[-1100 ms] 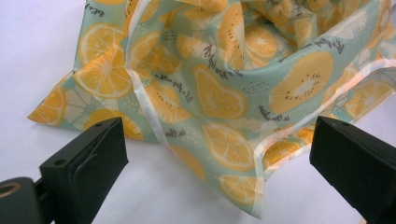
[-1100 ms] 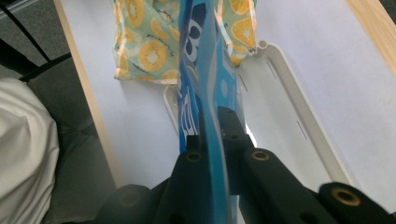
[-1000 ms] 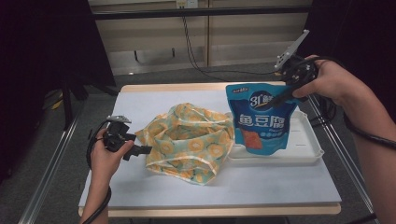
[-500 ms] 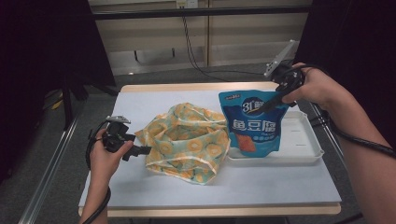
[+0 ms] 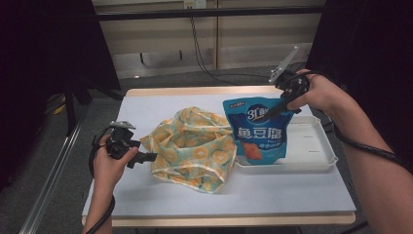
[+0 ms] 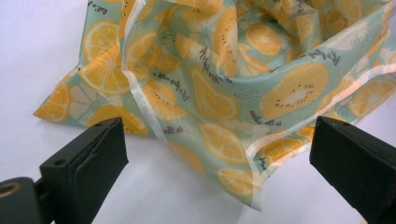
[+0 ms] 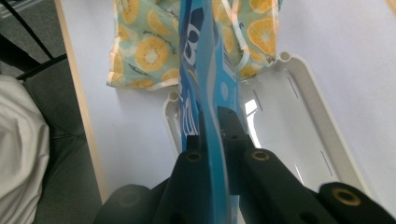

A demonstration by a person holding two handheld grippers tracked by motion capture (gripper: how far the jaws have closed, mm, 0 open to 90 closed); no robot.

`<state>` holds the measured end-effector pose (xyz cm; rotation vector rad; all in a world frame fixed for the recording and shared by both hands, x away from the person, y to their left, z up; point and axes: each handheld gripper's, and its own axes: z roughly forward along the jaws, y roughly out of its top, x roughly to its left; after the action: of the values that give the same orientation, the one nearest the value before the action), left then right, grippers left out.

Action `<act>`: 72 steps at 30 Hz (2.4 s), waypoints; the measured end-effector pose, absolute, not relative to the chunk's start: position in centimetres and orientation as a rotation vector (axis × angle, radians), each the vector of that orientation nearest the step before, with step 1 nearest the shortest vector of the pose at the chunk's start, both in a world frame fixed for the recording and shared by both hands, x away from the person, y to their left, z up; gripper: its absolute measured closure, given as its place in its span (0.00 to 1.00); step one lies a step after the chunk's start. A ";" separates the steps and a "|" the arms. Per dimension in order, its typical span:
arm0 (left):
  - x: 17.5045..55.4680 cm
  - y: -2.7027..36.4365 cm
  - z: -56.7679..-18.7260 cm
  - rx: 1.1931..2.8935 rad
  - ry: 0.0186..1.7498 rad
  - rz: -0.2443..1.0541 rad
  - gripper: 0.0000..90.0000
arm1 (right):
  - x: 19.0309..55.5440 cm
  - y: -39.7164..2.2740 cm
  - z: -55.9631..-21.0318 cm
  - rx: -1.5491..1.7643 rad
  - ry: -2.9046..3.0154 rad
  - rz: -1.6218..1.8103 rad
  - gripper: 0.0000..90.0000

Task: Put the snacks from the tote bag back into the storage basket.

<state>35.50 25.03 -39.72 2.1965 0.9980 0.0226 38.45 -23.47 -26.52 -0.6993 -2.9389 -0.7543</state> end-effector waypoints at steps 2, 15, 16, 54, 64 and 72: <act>35.5 25.0 -39.7 2.202 0.996 0.022 0.04 | 38.4 -23.7 -26.6 -0.718 -2.942 -0.760 1.00; 35.4 25.1 -39.7 2.202 0.995 0.014 0.04 | 38.0 -25.0 -27.2 -0.721 -2.961 -0.802 0.98; 35.4 25.1 -39.7 2.199 0.995 0.015 0.04 | 38.0 -25.1 -27.2 -0.733 -2.960 -0.798 0.98; 35.5 24.9 -40.0 2.210 0.988 -0.001 0.04 | 36.6 -28.0 -27.2 -1.003 -2.965 -0.846 0.35; 35.5 25.0 -39.9 2.198 1.000 0.014 0.04 | 35.6 -29.1 -28.2 -1.047 -2.956 -0.862 0.27; 35.4 25.1 -39.8 2.203 0.995 0.005 0.04 | 34.8 -29.9 -28.8 -1.089 -2.953 -0.857 0.23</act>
<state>35.44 25.13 -39.78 2.2028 0.9950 0.0055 34.78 -29.89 -28.75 -1.0885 -2.9526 -0.8575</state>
